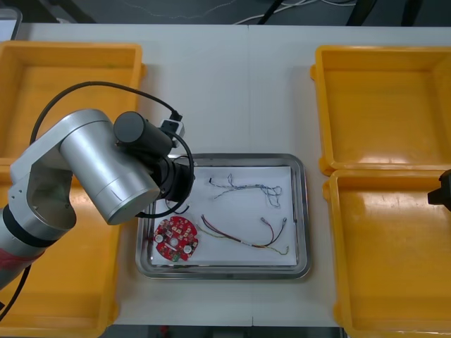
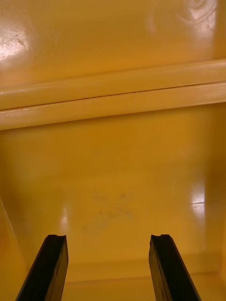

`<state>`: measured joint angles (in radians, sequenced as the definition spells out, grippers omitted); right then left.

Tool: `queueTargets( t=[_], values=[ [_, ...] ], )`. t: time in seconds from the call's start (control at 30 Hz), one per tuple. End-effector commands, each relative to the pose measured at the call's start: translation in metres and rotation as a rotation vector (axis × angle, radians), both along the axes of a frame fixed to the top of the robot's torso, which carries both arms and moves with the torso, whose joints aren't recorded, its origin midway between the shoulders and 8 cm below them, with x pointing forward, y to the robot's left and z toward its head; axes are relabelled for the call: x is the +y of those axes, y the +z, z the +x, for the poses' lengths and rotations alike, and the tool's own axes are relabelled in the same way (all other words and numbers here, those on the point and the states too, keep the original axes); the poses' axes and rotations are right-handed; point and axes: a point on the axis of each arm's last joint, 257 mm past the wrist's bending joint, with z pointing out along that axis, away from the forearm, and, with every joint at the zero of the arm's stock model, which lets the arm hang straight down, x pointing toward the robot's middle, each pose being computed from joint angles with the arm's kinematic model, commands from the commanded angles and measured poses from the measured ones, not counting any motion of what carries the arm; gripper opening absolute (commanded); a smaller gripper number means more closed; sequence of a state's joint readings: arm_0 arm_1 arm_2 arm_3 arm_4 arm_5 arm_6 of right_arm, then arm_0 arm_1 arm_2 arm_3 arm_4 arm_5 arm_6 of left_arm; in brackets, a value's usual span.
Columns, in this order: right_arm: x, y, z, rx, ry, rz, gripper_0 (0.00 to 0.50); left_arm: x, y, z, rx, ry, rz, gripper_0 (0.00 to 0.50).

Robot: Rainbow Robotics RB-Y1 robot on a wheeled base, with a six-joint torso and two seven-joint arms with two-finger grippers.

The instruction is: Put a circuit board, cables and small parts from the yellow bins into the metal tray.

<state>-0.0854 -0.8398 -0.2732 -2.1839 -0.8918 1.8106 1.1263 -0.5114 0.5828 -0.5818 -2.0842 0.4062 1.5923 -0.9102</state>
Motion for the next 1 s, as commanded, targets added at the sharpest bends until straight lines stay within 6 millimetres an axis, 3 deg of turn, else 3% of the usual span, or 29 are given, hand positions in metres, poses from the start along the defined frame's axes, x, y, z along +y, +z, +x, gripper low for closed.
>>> queueTargets(
  t=[0.03,0.47,1.0],
  values=[
    [0.001,-0.001,0.000,-0.004,0.017,-0.016,0.500,-0.028,0.014,0.004,-0.028,0.027,-0.078,0.000],
    [0.001,-0.001,0.000,-0.004,0.017,-0.016,0.500,-0.044,0.002,0.010,-0.031,0.027,-0.130,0.000],
    [0.001,-0.001,0.000,-0.004,0.017,-0.016,0.500,-0.044,-0.017,0.001,-0.004,0.031,-0.124,0.000]
  ],
)
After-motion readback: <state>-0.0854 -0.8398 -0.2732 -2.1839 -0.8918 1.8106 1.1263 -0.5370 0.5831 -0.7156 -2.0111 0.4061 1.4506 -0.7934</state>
